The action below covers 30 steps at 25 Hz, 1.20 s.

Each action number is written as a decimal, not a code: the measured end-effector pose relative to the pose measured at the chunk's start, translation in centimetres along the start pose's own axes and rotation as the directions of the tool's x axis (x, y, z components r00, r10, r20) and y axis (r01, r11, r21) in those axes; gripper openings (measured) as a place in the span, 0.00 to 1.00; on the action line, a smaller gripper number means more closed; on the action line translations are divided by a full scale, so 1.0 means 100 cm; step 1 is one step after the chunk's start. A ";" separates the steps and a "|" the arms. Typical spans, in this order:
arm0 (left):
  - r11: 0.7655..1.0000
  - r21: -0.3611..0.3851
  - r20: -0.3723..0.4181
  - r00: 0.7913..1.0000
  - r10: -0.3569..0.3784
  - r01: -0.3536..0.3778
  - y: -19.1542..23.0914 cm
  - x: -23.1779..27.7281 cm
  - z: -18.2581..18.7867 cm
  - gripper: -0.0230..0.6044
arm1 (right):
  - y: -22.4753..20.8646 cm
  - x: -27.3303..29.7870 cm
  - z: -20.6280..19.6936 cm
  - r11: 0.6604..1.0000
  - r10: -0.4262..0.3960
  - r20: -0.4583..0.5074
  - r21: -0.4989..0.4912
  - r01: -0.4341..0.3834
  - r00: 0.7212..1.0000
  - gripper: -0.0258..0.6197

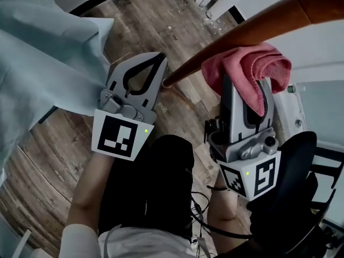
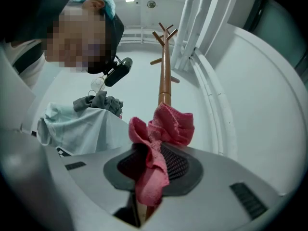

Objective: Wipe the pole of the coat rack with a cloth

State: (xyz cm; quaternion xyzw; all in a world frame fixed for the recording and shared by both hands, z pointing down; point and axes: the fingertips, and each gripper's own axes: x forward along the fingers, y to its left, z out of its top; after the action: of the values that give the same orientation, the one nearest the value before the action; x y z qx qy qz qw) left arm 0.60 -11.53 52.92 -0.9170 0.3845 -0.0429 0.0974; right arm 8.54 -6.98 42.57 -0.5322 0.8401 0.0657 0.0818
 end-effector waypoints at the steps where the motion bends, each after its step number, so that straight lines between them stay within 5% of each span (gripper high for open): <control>1: 1.000 0.002 0.008 1.000 0.001 -0.001 -0.002 0.002 -0.005 0.06 | -0.001 -0.002 -0.008 1.000 0.000 -0.001 -0.010 0.000 1.000 0.18; 14: 1.000 -0.015 0.009 1.000 -0.012 0.012 -0.013 -0.003 -0.060 0.06 | 0.004 -0.012 -0.081 1.000 -0.007 -0.002 0.015 0.007 1.000 0.18; 23: 0.998 -0.063 0.012 1.000 0.012 -0.012 -0.021 -0.003 -0.081 0.06 | 0.006 -0.024 -0.144 0.999 -0.017 -0.121 0.029 0.020 0.992 0.18; 27: 0.980 -0.186 0.015 0.998 0.068 -0.064 -0.019 -0.008 -0.090 0.06 | 0.009 -0.025 -0.160 0.997 -0.018 -0.114 0.067 0.026 0.993 0.18; 30: 0.977 -0.203 0.011 0.997 0.075 -0.072 -0.022 -0.006 -0.096 0.06 | 0.004 -0.027 -0.167 0.996 -0.018 -0.120 0.084 0.028 0.993 0.18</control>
State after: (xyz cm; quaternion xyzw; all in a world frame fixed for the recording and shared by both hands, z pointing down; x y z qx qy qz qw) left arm 0.22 -10.96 62.74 -0.9077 0.4195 0.0085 0.0085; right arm 8.17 -7.70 59.49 -0.5408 0.8394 -0.0029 0.0549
